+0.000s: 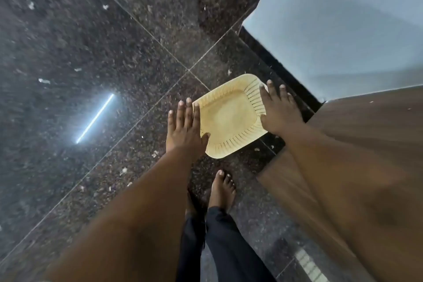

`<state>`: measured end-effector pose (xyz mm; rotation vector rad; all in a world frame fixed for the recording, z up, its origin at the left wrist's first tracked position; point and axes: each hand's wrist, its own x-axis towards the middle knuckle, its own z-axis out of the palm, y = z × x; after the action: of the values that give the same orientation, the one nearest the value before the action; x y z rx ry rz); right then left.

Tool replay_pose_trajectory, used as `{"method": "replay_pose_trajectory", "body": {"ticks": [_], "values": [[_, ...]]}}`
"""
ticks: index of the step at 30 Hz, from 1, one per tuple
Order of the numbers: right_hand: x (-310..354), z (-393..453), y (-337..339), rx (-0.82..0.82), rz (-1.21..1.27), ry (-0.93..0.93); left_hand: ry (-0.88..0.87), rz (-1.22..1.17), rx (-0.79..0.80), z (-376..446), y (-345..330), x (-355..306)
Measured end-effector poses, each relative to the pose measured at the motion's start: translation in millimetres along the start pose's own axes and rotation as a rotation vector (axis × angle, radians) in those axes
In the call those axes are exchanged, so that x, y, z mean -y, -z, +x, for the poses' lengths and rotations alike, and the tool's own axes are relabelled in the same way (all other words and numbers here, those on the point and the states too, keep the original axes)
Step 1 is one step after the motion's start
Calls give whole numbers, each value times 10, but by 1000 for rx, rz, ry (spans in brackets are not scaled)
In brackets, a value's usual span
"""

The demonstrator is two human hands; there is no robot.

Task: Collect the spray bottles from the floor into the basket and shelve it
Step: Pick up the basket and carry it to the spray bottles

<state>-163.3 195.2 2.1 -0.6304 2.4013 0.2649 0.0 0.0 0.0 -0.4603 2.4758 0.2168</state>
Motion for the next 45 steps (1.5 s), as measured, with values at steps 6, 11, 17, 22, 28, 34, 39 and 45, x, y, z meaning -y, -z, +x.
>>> {"method": "replay_pose_trajectory", "body": {"ticks": [6, 11, 17, 22, 28, 34, 39, 45], "values": [[-67, 486, -276, 78, -37, -16, 2, 48, 46, 411, -440, 18], [-70, 603, -393, 88, 154, -123, 99, -68, 185, 469, -633, 22], [53, 472, -412, 14, 279, -126, 178, -342, 220, 453, -637, 122], [347, 63, -46, 19, 347, -163, 139, -494, 244, 72, -295, 437], [1029, -673, 676, 29, 347, -135, 231, -645, 115, -881, 497, 1164], [2288, -1296, 1423, 20, 377, 1, 432, -666, -79, -1972, 1135, 2271], [3634, -1664, 1800, 11, 309, 174, 652, -690, -200, -2756, 1104, 3321], [4971, -1878, 1990, -13, 221, 247, 691, -736, -150, -3380, 840, 4450]]}}
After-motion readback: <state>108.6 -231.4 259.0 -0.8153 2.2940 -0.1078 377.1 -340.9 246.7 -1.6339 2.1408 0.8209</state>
